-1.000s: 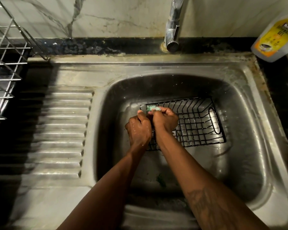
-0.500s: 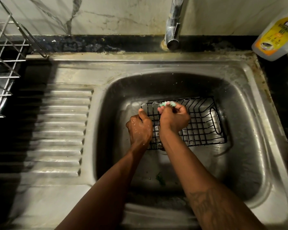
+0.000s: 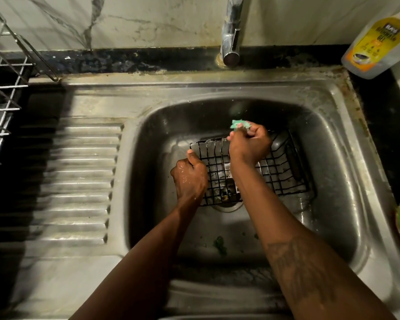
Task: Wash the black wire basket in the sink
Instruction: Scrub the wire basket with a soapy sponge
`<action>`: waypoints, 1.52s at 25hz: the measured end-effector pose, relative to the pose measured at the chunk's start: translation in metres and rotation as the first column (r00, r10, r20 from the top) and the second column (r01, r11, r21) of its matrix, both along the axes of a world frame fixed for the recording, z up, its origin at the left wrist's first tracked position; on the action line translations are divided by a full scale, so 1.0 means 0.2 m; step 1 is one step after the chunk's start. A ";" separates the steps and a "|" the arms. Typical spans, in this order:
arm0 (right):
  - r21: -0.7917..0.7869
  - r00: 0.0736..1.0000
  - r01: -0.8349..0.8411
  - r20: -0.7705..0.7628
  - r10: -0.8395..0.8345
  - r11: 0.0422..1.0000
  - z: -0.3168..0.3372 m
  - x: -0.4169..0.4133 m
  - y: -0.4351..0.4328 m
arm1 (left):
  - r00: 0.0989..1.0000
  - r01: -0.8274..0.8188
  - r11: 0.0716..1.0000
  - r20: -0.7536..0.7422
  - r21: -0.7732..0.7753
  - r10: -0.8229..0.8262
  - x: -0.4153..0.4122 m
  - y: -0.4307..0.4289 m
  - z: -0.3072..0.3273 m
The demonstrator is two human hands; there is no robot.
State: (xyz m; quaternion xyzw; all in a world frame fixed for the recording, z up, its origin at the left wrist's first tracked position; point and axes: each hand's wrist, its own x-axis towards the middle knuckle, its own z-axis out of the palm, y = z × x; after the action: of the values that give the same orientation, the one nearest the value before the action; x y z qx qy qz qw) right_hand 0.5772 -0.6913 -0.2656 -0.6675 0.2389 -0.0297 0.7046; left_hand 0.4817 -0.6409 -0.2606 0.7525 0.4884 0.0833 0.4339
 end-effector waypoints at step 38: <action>0.036 0.897 0.129 -0.431 -0.101 0.991 -0.19 0.03 -0.20 | 1.000 0.007 0.999 0.022 0.052 -0.008 0.01 -0.02 -0.02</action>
State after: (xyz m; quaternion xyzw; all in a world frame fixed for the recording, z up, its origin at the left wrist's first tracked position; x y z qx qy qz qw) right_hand 0.5826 -0.7308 -0.3037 -0.6197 0.4276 0.0833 0.6529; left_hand 0.4838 -0.6444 -0.2653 0.7644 0.4783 0.1024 0.4200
